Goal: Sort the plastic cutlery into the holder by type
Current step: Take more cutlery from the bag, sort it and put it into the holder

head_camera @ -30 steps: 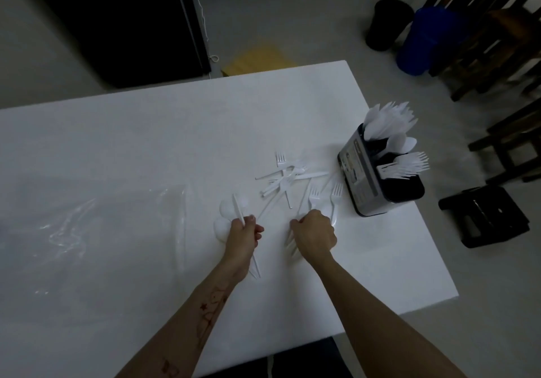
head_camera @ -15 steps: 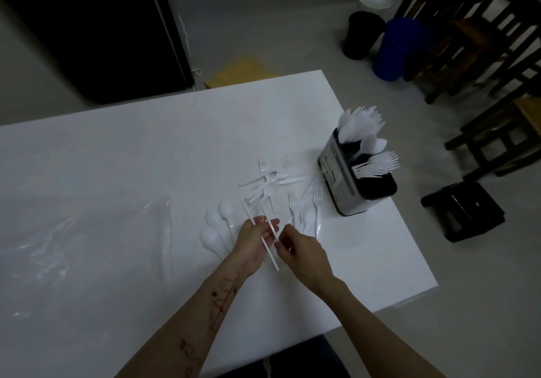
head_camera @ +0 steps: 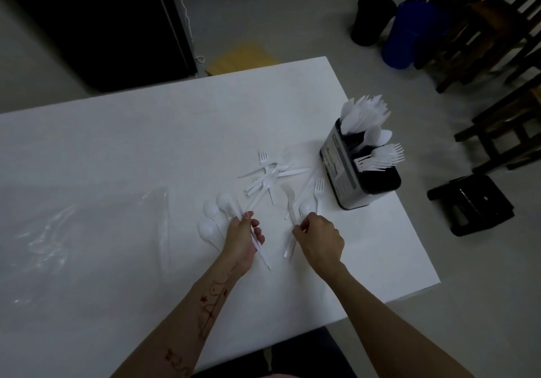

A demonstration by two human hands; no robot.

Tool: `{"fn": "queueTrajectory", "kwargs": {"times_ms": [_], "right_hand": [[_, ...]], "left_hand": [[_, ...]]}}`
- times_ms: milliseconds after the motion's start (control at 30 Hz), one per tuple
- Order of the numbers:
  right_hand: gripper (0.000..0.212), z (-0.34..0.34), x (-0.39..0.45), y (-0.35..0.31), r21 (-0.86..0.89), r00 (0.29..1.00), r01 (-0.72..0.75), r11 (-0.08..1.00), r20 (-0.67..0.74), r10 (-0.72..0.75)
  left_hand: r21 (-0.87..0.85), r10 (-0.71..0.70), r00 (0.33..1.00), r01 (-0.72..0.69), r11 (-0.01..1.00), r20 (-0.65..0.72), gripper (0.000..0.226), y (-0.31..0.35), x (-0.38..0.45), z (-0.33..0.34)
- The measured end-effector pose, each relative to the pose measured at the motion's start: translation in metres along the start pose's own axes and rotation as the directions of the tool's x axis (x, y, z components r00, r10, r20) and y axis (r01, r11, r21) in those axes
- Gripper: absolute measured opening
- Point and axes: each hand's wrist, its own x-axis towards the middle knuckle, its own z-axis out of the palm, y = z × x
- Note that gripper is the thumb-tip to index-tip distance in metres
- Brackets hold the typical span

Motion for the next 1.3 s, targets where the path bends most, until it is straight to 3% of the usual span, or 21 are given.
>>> {"fn": "queueTrajectory", "kwargs": {"times_ms": [167, 267, 367, 433, 500, 600, 733, 833, 933, 1167, 1300], "right_hand": [[0.016, 0.010, -0.013, -0.011, 0.073, 0.996, 0.091, 0.993, 0.011, -0.092], [0.023, 0.016, -0.015, -0.013, 0.084, 0.989, 0.124, 0.989, 0.072, -0.130], [0.027, 0.006, -0.011, -0.007, 0.187, 0.997, -0.042, 0.981, -0.060, 0.054], [0.026, -0.004, -0.006, 0.002, 0.253, 0.964, -0.182, 0.950, -0.144, 0.223], [0.029, -0.007, -0.001, 0.014, 0.236, 0.953, -0.257, 0.937, -0.099, 0.286], [0.026, -0.002, 0.004, 0.022, 0.204, 0.969, -0.235, 0.950, -0.029, 0.246], [0.022, 0.006, -0.009, 0.017, 0.264, 0.990, -0.057, 0.963, -0.113, 0.089], [0.021, 0.016, -0.019, 0.011, 0.151, 0.995, 0.094, 0.984, -0.048, -0.088], [0.025, 0.020, -0.019, 0.007, -0.010, 0.987, 0.160, 0.987, 0.027, -0.160], [0.038, -0.008, 0.042, -0.022, 0.175, 0.981, -0.127, 0.976, -0.126, 0.150], [0.049, -0.004, 0.071, -0.029, 0.123, 0.972, -0.229, 0.966, -0.031, 0.234]], "left_hand": [[0.015, 0.059, 0.998, -0.060, 0.998, 0.011, 0.017, 0.003, -0.006, -0.002], [0.032, 0.064, 0.998, -0.064, 0.997, 0.011, 0.017, 0.004, -0.008, -0.005], [0.034, 0.066, 0.998, -0.066, 0.997, 0.019, 0.018, 0.004, -0.009, -0.008], [0.033, 0.062, 0.998, -0.063, 0.997, 0.015, 0.019, 0.003, -0.009, -0.010], [0.030, 0.058, 0.998, -0.059, 0.998, 0.013, 0.019, 0.001, -0.010, -0.010], [0.028, 0.063, 0.998, -0.064, 0.998, 0.025, 0.018, 0.001, -0.010, -0.011], [0.069, 0.085, 0.996, -0.087, 0.994, 0.030, 0.020, 0.001, -0.009, -0.014], [0.088, 0.094, 0.995, -0.096, 0.992, 0.028, 0.022, 0.001, -0.007, -0.016], [0.101, 0.081, 0.997, -0.082, 0.992, 0.018, 0.021, 0.002, -0.003, -0.017], [0.100, 0.069, 0.995, -0.076, 0.992, 0.070, 0.026, 0.002, 0.000, -0.020], [0.138, 0.064, 0.995, -0.074, 0.988, 0.078, 0.027, -0.001, -0.001, -0.019]]}}
